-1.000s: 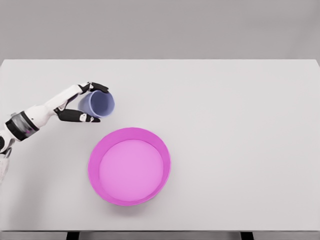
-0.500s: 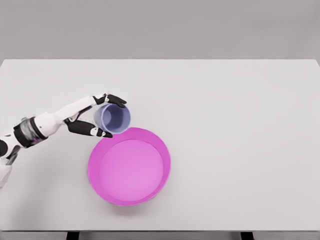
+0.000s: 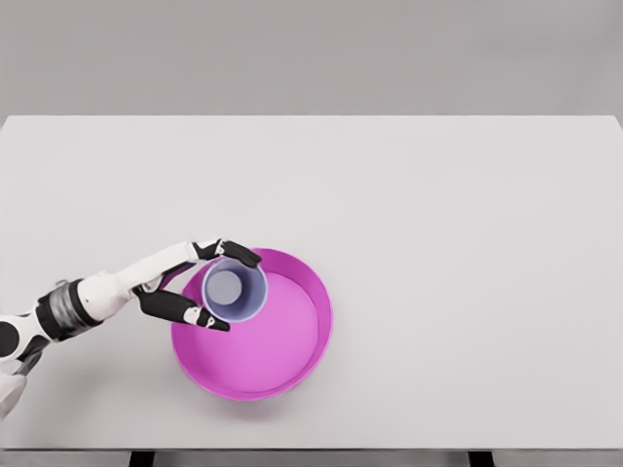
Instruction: Flip the cup with left arm and place it on the plate
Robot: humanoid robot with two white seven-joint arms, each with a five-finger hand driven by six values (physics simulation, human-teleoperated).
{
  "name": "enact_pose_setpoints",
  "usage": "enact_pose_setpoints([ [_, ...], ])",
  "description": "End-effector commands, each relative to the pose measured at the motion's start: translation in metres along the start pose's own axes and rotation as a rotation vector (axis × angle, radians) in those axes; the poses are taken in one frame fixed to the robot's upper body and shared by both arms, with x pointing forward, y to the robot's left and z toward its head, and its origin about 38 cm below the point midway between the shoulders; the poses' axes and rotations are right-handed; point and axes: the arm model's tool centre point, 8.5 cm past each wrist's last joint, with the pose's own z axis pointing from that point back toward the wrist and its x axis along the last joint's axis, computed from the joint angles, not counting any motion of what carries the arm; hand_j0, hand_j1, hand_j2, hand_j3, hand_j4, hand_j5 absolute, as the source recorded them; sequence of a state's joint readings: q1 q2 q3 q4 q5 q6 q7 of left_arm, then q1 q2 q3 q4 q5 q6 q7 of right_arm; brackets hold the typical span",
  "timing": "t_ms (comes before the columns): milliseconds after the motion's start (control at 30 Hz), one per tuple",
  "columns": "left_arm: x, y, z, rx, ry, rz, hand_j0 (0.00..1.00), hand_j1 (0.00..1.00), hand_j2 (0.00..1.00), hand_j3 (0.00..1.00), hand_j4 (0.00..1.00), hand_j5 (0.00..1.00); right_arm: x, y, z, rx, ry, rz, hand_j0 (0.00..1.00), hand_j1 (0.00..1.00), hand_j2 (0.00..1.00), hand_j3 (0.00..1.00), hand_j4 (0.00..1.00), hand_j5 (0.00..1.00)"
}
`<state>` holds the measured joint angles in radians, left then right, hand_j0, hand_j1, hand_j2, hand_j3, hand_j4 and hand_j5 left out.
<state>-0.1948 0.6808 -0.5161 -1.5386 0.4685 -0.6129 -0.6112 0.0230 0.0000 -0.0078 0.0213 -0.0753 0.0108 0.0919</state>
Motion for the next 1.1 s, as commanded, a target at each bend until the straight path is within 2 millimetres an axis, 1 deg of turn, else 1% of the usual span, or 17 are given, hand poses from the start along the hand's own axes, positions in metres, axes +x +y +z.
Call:
enact_pose_setpoints([
  [0, 0.001, -0.004, -0.003, -0.006, -0.011, 0.013, 0.72, 0.72, 0.72, 0.72, 0.72, 0.72, 0.000, 0.000, 0.000, 0.000, 0.000, 0.000, 1.00, 1.00, 1.00, 1.00, 1.00, 1.00],
  [133, -0.003, -0.014, -0.006, -0.026, -0.009, 0.037, 0.72, 0.72, 0.72, 0.72, 0.72, 0.72, 0.000, 0.000, 0.000, 0.000, 0.000, 0.000, 1.00, 1.00, 1.00, 1.00, 1.00, 1.00],
  [400, -0.004, -0.012, -0.005, -0.012, -0.014, 0.055, 0.73, 0.73, 0.73, 0.73, 0.73, 0.73, 0.000, 0.000, 0.000, 0.000, 0.000, 0.000, 1.00, 1.00, 1.00, 1.00, 1.00, 1.00],
  [500, -0.008, -0.023, -0.008, -0.030, -0.014, 0.086, 0.73, 0.73, 0.73, 0.73, 0.73, 0.73, 0.000, 0.000, 0.000, 0.000, 0.000, 0.000, 1.00, 1.00, 1.00, 1.00, 1.00, 1.00],
  [700, -0.015, -0.029, -0.004, -0.030, 0.006, 0.100, 0.74, 0.74, 0.74, 0.74, 0.74, 0.74, 0.000, 0.000, 0.000, 0.000, 0.000, 0.000, 1.00, 1.00, 1.00, 1.00, 1.00, 1.00],
  [800, -0.019, -0.035, -0.003, -0.040, 0.019, 0.116, 0.75, 0.75, 0.75, 0.75, 0.75, 0.75, 0.000, 0.000, 0.000, 0.000, 0.000, 0.000, 1.00, 1.00, 1.00, 1.00, 1.00, 1.00],
  [1067, -0.019, -0.036, -0.004, -0.042, 0.016, 0.121, 0.75, 0.75, 0.75, 0.75, 0.75, 0.75, 0.000, 0.000, 0.000, 0.000, 0.000, 0.000, 1.00, 1.00, 1.00, 1.00, 1.00, 1.00],
])
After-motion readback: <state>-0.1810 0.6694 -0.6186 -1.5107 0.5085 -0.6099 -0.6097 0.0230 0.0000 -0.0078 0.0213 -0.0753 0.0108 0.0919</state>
